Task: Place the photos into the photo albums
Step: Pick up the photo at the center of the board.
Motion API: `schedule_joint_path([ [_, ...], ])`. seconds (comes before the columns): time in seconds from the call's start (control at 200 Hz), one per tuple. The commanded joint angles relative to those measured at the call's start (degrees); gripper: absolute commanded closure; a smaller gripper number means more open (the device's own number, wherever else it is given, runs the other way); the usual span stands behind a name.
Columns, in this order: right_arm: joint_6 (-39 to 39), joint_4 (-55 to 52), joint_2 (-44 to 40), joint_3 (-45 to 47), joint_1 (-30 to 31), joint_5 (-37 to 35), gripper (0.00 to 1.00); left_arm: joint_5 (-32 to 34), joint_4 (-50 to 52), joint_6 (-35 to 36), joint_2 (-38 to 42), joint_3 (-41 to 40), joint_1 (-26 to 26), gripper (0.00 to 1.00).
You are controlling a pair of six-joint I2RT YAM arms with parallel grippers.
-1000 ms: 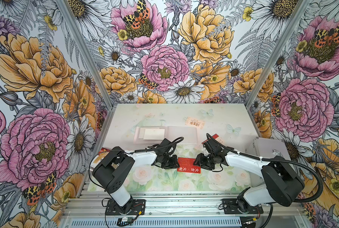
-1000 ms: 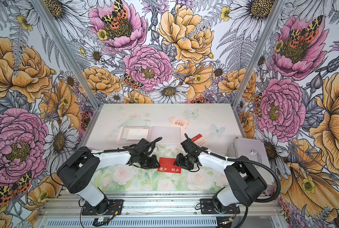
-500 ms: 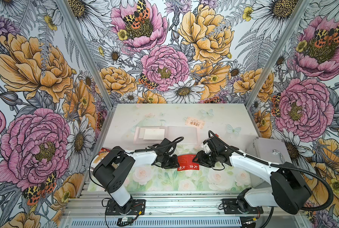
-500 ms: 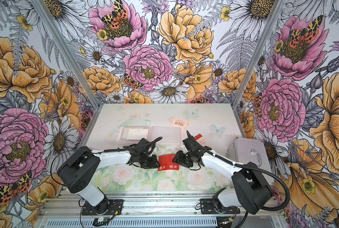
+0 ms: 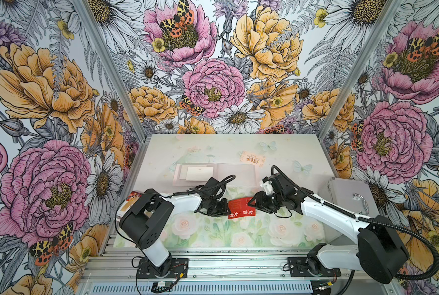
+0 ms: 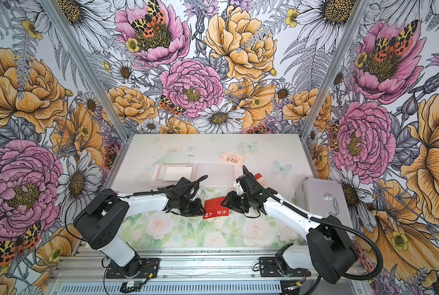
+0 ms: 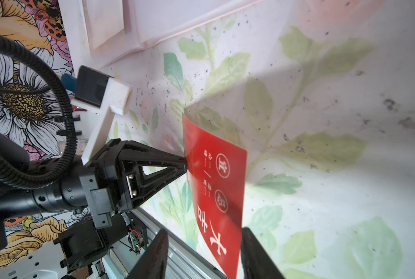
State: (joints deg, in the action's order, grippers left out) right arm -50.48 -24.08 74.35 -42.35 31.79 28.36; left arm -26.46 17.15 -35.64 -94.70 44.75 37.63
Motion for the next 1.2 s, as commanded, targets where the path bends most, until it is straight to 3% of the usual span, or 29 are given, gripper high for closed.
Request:
schedule_joint_path([
  [0.0, -0.2, 1.7, -1.7, -1.7, 0.3, 1.8, 0.51, 0.6, -0.3, 1.5, 0.6, 0.5, -0.6, 0.81],
  [0.666, -1.6, 3.8, 0.1, -3.1, 1.2, 1.3, 0.64, 0.6, -0.3, 2.2, 0.8, 1.1, -1.2, 0.81],
  [1.196, -0.8, 3.7, 3.5, -4.1, 1.3, -0.1, 0.86, 0.3, -0.3, 2.3, 1.5, 1.4, -2.6, 0.81],
])
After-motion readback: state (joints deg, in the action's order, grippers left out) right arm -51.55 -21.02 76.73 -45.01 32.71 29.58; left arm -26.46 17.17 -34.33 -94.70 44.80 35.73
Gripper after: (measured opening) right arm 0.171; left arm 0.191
